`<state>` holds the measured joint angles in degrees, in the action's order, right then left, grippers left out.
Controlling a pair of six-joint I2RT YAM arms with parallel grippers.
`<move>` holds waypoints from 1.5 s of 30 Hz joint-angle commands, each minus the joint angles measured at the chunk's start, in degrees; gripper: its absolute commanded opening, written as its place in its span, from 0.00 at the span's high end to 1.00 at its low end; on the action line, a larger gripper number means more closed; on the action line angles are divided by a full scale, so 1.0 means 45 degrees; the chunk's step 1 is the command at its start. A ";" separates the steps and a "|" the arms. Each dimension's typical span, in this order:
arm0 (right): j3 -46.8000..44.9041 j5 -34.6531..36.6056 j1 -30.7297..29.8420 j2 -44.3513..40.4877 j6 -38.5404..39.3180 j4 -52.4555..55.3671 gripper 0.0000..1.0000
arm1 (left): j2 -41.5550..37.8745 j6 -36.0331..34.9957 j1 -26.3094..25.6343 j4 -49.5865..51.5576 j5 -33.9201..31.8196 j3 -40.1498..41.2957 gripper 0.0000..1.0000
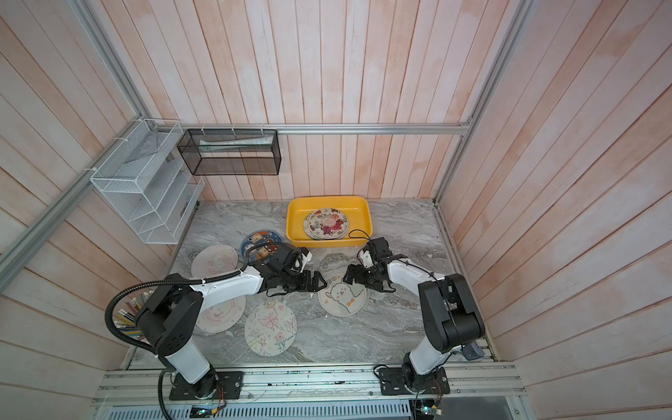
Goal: Put the coasters into the storage box
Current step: Move the coaster to the center of the board, then pick up the coaster from the center of the board.
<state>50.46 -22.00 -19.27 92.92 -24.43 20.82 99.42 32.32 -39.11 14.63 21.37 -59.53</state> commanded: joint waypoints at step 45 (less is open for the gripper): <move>-0.2408 -0.1456 0.0370 -0.0580 -0.0915 -0.0188 0.56 | 0.2771 -0.1158 -0.0820 0.2246 -0.1268 -0.2458 0.45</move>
<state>41.21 -29.10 -17.43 88.36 -28.08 18.13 110.48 27.99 -42.44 23.81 14.57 -70.35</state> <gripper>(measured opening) 0.449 0.548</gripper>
